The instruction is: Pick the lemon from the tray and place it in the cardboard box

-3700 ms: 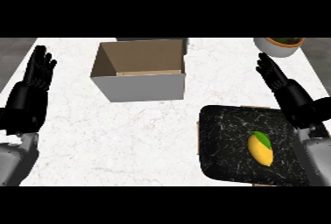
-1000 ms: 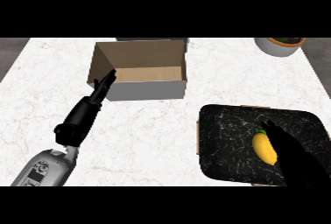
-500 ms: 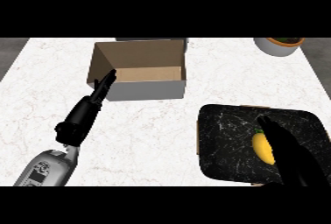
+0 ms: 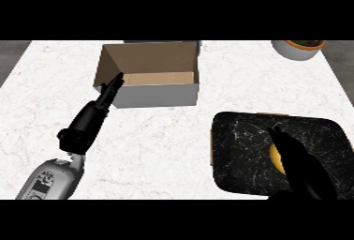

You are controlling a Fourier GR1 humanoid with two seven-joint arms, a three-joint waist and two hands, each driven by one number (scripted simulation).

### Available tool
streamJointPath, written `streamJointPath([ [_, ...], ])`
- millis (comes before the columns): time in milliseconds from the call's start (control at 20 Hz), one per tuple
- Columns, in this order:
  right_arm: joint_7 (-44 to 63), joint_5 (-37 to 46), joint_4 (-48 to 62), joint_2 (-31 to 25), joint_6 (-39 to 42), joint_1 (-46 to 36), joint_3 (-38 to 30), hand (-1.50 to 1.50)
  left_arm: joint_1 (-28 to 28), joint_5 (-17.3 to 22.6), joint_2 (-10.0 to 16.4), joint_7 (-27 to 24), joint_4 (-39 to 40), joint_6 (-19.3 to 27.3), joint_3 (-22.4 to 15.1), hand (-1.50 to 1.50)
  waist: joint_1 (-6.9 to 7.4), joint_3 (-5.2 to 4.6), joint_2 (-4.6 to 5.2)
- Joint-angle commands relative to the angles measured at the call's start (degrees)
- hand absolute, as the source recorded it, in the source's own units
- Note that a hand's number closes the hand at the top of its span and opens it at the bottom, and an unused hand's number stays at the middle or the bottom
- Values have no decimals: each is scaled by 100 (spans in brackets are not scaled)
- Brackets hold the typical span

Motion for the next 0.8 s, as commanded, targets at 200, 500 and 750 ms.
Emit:
streamJointPath([
  [200, -163, -159, 70, -5, 383, -84, -324, -150, 296, 93, -56, 263, -33, -469, 132, 0, -9, -34, 42],
  [500, -457, 589, 1341, 352, -352, -393, -96, -150, 467, -104, -243, 119, -1, -445, 144, 0, 30, -33, 50],
  [750, -488, 832, 1082, 306, -427, 120, -16, -150, 287, -289, -386, 325, -46, -414, 228, 0, -15, -32, 41],
])
